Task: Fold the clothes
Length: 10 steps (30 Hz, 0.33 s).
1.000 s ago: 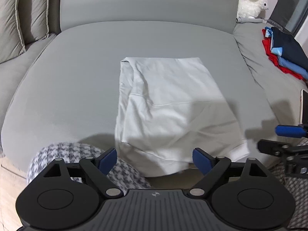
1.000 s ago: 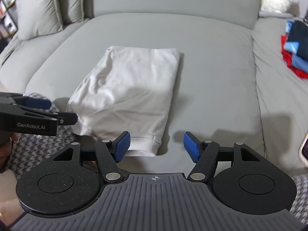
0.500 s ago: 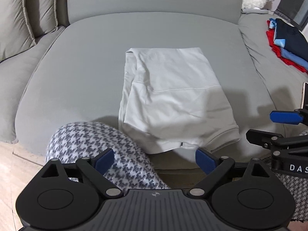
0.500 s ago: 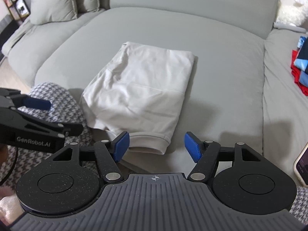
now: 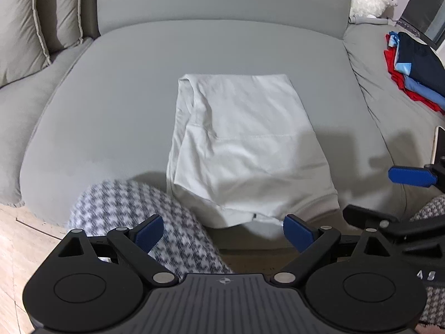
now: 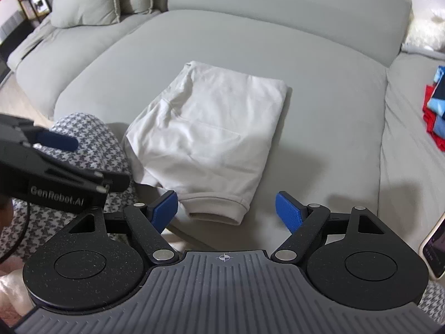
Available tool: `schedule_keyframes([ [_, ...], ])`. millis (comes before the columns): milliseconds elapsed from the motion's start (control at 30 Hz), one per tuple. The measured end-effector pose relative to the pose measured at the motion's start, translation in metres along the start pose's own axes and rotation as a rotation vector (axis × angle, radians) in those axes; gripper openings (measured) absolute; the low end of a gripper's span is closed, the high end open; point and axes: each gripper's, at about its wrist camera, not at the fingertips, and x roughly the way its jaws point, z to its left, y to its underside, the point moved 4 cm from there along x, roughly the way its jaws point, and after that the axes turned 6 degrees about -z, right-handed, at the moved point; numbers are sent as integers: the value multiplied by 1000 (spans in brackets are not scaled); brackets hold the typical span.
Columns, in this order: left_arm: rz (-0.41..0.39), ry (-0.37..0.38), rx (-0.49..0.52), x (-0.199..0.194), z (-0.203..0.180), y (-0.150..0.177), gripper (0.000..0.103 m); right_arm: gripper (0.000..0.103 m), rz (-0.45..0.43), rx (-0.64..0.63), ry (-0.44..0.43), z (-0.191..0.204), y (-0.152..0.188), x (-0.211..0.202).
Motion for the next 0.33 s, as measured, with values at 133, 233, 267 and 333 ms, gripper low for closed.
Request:
schedule_keyframes([
  [133, -4, -9, -1, 2, 1, 1, 93, 83, 13, 12, -9, 0, 1, 3],
  [233, 1, -3, -7, 4, 2, 2, 93, 83, 15, 7, -10, 1, 1, 3],
  [267, 2, -4, -9, 4, 3, 2, 93, 83, 15, 4, -9, 1, 0, 3],
  [333, 8, -6, -11, 4, 3, 2, 93, 83, 14, 2, -9, 2, 0, 3],
])
